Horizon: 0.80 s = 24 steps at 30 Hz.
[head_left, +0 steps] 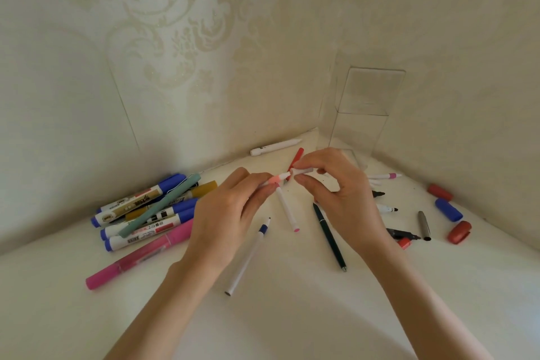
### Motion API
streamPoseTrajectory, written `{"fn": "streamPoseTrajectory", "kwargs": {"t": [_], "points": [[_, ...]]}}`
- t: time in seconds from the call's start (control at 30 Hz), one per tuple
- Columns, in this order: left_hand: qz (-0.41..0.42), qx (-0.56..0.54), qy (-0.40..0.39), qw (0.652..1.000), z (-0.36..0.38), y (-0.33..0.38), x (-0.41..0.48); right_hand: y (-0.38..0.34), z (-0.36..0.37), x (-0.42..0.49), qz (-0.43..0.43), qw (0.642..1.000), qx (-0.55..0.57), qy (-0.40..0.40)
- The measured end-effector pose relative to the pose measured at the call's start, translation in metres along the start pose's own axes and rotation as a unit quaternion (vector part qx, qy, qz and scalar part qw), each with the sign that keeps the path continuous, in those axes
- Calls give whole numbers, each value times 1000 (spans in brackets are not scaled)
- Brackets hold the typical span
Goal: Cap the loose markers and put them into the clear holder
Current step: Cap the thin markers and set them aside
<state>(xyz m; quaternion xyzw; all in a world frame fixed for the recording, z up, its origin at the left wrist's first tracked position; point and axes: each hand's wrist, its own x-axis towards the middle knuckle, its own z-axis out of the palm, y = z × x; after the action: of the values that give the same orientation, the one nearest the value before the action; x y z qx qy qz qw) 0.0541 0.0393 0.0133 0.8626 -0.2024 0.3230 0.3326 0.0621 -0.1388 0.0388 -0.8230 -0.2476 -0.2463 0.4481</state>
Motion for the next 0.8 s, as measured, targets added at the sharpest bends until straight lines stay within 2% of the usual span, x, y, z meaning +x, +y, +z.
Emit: {"fn": "streamPoseTrajectory", "kwargs": {"t": [0.1, 0.17, 0.33, 0.57, 0.67, 0.73, 0.8], "points": [[21, 47, -42, 998, -3, -3, 1, 7, -2, 2, -68, 995, -51, -47], [40, 42, -78, 995, -1, -4, 0, 8, -4, 3, -69, 993, -48, -83], [64, 14, -103, 992, 0, -6, -2, 2, 1, -1, 103, 989, 83, -65], [75, 36, -109, 991, -8, -6, -3, 0, 5, 2, 200, 957, 198, -69], [-32, 20, -113, 993, -11, 5, -5, 0, 15, 5, 255, 938, 219, -81], [-135, 23, -104, 985, -10, 6, -12, 1, 21, 5, 264, 948, 142, -109], [-191, 55, -98, 975, -11, 1, -24, 6, 16, 5, 265, 956, 78, -101]]}}
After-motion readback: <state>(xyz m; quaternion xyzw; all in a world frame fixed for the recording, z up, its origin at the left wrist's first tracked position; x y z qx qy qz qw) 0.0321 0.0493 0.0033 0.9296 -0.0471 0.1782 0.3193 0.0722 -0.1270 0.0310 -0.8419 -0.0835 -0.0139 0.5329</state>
